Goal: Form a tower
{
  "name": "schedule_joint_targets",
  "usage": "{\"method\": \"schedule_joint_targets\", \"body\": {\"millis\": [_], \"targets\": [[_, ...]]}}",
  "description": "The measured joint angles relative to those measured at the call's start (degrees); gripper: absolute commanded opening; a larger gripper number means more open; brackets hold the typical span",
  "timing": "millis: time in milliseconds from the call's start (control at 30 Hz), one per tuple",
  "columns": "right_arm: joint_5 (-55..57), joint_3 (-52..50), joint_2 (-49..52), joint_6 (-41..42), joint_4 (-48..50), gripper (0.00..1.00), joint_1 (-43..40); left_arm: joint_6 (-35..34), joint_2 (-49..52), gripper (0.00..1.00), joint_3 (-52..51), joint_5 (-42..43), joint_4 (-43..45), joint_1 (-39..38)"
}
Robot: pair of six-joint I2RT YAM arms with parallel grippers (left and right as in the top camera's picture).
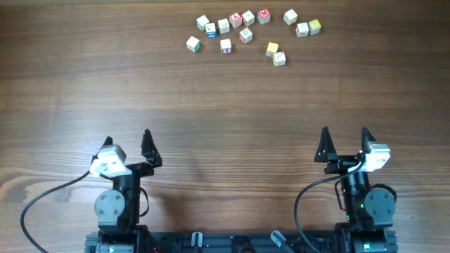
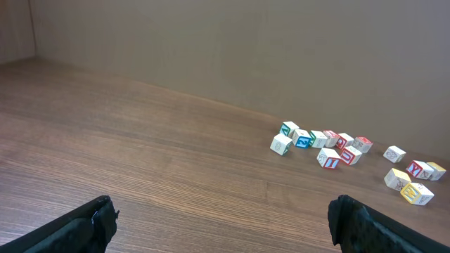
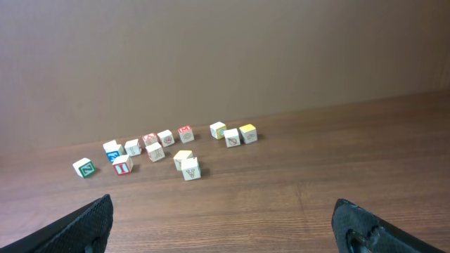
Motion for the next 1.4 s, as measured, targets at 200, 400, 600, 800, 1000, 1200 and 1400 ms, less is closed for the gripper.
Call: {"method": "schedule_joint_targets", "body": {"millis": [200,400,600,800,1000,1200,1400], "targets": [[0.0,0.0,0.0,0.0,0.0,1.0,0.0,0.0,0.0,1.0,0.0,0.0,0.0,0.0],[0.0,0.0,0.0,0.0,0.0,1.0,0.0,0.0,0.0,1.0,-0.02,0.0,0.96,0.0],[0.0,0.0,0.0,0.0,0.0,1.0,0.0,0.0,0.0,1.0,-0.04,0.0,0.37,0.0],[0.0,0.0,0.0,0.0,0.0,1.0,0.0,0.0,0.0,1.0,-0.04,0.42,0.96,0.0],[0.0,0.0,0.0,0.0,0.0,1.0,0.0,0.0,0.02,1.0,0.5,5.27,0.09,0.0],[0.0,0.0,0.02,0.0,0.0,1.0,0.0,0.0,3.89,1.0,10.86,8.66,-6.27,0.0],[0.0,0.0,0.07,0.0,0.0,1.0,0.0,0.02,16.9,1.0,24.28,13.97,-6.51,0.0]]}}
